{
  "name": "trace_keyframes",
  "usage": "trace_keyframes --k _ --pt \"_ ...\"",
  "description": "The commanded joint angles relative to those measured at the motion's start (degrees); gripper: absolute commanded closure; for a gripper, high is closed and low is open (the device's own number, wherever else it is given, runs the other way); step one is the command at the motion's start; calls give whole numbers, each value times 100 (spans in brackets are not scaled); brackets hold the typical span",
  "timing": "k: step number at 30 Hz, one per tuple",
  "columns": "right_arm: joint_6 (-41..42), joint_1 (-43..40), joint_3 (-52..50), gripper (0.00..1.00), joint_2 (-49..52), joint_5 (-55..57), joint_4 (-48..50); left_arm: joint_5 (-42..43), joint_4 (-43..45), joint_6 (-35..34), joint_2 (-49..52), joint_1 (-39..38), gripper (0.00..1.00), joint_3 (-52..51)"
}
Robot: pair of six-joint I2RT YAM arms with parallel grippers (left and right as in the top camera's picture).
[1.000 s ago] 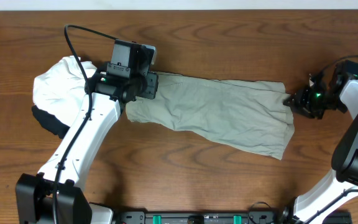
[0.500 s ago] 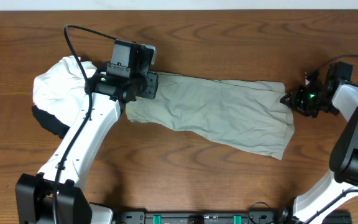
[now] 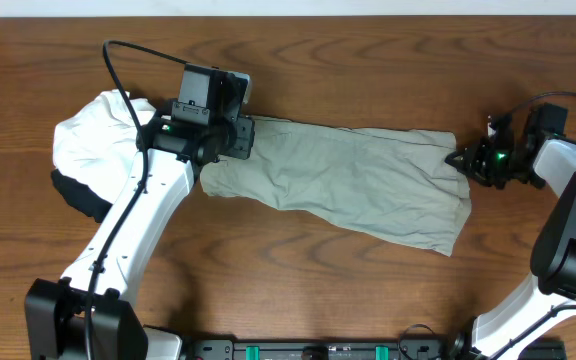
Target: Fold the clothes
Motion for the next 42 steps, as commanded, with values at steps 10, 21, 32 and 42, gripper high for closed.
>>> trace_keyframes --k 10,21,32,42 --pt "-46 -120 -46 67 -70 153 122 -26 -13 -79 -94 -9 65 107" --pt "-42 363 -195 69 -68 398 315 -24 -15 -118 -94 -9 65 107" --pt "116 114 -184 90 -363 94 291 -26 -52 -116 -94 -9 65 107" --pt "125 35 -186 98 -774 -142 216 -26 -59 -116 -94 -9 65 107"
